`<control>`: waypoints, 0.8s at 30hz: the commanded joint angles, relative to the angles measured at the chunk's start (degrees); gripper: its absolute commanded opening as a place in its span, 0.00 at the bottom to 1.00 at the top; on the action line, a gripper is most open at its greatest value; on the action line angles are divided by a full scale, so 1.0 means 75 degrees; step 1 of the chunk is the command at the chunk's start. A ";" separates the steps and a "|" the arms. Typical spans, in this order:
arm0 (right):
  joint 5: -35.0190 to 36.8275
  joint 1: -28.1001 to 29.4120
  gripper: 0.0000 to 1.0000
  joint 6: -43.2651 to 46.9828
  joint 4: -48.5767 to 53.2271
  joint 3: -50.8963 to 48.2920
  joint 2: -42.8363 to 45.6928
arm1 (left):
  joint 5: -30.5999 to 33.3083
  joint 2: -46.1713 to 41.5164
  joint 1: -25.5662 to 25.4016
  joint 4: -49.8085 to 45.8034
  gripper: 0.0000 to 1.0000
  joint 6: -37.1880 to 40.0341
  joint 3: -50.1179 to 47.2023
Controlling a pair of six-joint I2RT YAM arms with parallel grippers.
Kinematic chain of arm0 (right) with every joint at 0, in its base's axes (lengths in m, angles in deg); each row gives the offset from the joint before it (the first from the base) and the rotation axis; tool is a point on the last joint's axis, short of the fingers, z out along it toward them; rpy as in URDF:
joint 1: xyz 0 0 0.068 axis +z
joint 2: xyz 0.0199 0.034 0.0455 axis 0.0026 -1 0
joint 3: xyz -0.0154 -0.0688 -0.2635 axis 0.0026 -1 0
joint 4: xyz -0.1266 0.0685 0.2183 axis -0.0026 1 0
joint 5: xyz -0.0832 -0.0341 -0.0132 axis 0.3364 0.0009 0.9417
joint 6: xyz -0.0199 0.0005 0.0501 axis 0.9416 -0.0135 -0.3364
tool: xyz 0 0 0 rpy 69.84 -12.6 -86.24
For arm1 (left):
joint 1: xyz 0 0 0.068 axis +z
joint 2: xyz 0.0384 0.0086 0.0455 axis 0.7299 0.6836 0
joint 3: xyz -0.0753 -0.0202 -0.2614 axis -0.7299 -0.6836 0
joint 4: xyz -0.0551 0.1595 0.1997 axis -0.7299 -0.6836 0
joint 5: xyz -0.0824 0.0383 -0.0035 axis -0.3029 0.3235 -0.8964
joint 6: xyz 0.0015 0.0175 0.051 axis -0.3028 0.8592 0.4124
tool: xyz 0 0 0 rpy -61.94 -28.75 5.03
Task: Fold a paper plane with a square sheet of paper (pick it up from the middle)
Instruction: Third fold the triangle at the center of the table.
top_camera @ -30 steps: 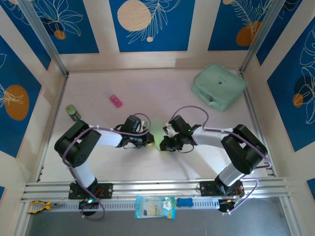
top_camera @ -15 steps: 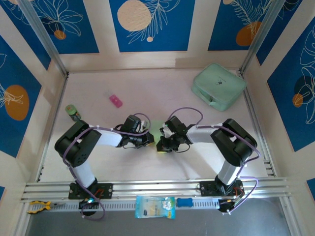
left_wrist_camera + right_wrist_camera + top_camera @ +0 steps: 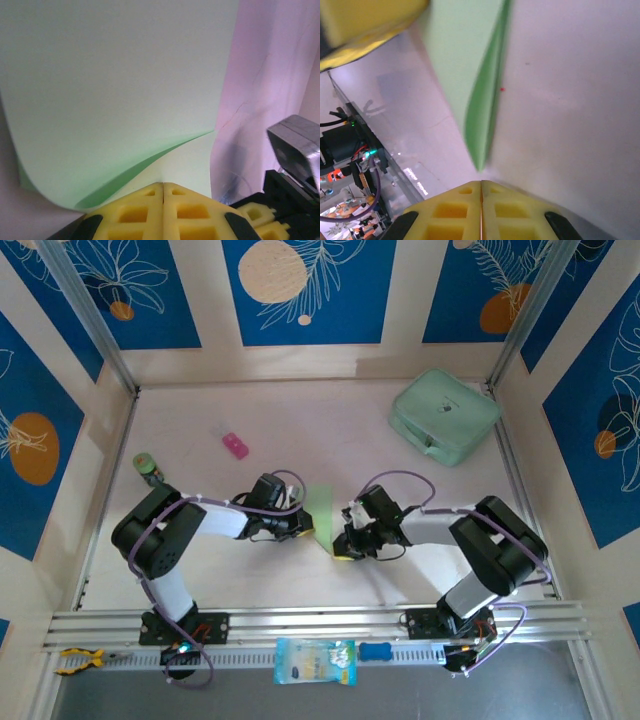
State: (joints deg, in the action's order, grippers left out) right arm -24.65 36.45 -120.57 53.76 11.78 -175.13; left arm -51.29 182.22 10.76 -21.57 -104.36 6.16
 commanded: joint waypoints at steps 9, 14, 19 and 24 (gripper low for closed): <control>0.0060 0.0034 0.08 -0.0119 0.0256 0.1419 -0.0656 | 0.0379 0.0280 0.0036 -0.0415 0.00 0.0190 -0.0159; 0.0139 0.0149 0.09 -0.0154 0.0402 0.1808 -0.1356 | 0.0357 0.0269 0.0042 -0.0416 0.00 0.0202 -0.0150; 0.0713 0.0131 0.08 -0.0062 0.1037 0.1442 -0.1512 | 0.0238 0.0164 0.0036 -0.0356 0.00 0.0328 -0.0102; 0.0741 0.0083 0.07 -0.0190 0.0869 0.0943 -0.1499 | 0.0099 -0.0222 0.0027 -0.0823 0.00 0.0758 0.0313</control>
State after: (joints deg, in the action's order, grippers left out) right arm -21.35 37.28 -120.98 55.16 22.12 -185.64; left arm -51.44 182.01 10.74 -22.73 -102.13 6.75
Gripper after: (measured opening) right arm 0.073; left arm 0.050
